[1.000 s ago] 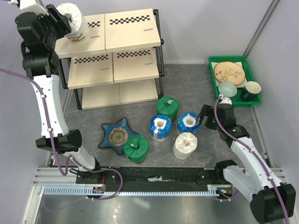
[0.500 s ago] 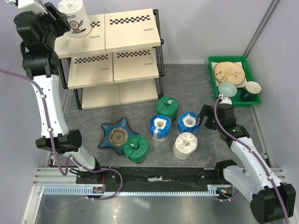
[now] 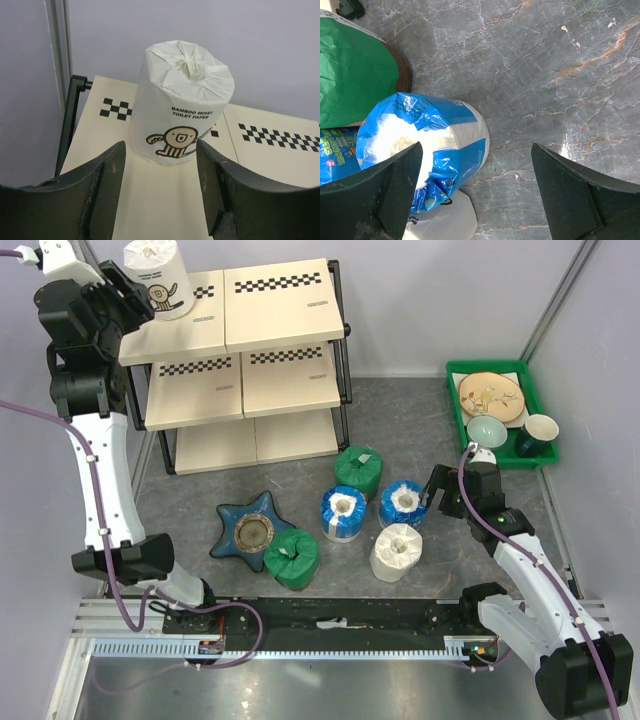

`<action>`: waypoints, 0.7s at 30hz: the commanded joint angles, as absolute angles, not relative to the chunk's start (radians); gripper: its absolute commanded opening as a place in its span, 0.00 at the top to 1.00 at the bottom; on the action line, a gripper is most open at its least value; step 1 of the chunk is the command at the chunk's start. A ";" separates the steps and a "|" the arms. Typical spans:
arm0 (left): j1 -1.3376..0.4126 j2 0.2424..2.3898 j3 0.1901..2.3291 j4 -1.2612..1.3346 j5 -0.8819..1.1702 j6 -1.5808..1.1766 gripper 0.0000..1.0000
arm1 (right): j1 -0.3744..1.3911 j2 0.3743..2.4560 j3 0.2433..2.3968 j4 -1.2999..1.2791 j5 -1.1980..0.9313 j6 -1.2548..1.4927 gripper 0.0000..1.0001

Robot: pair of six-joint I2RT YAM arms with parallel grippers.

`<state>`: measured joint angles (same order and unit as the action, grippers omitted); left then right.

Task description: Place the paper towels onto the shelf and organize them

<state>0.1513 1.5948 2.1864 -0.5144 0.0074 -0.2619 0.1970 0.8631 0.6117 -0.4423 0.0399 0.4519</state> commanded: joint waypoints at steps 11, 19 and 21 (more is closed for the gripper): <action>0.160 1.272 1.901 -0.460 0.081 -0.299 0.32 | 0.196 0.831 0.673 -0.475 0.026 0.459 0.02; 0.158 1.100 1.633 -0.443 0.248 -0.367 0.31 | 0.196 0.819 0.710 -0.508 0.026 0.465 0.02; 0.156 1.072 1.576 -0.434 0.297 -0.393 0.30 | 0.196 0.821 0.716 -0.512 0.028 0.465 0.02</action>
